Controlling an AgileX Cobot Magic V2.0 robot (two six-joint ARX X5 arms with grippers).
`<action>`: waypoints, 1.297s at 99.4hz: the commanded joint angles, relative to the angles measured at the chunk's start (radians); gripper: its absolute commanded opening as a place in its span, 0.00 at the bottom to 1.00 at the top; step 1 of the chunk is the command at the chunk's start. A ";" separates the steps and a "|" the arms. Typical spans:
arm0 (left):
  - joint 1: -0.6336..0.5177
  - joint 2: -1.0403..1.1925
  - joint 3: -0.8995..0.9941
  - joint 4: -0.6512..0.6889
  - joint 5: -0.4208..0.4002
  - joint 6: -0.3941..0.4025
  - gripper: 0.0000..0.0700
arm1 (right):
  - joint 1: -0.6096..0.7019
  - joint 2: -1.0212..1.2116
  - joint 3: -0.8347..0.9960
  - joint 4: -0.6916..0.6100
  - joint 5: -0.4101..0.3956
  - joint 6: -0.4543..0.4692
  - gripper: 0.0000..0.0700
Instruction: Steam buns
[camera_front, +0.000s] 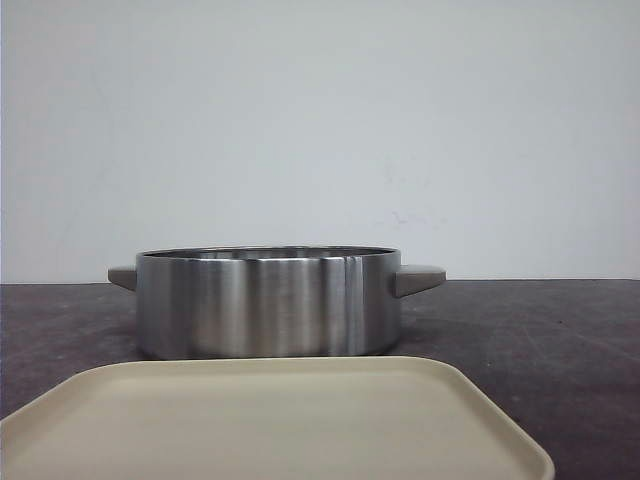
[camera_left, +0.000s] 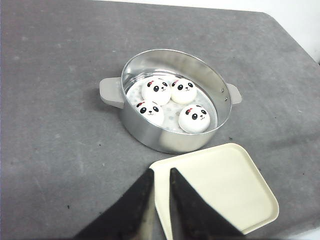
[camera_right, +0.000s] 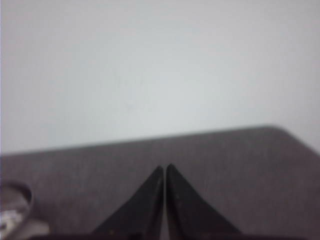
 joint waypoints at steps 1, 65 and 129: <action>-0.010 0.001 0.014 0.010 -0.001 -0.005 0.00 | -0.011 -0.025 -0.032 0.034 -0.003 -0.007 0.00; -0.009 0.001 0.014 0.011 -0.001 -0.005 0.00 | -0.008 -0.114 -0.078 -0.279 -0.119 -0.134 0.00; -0.009 0.001 0.014 0.011 -0.001 -0.005 0.00 | -0.013 -0.114 -0.078 -0.272 -0.093 -0.161 0.00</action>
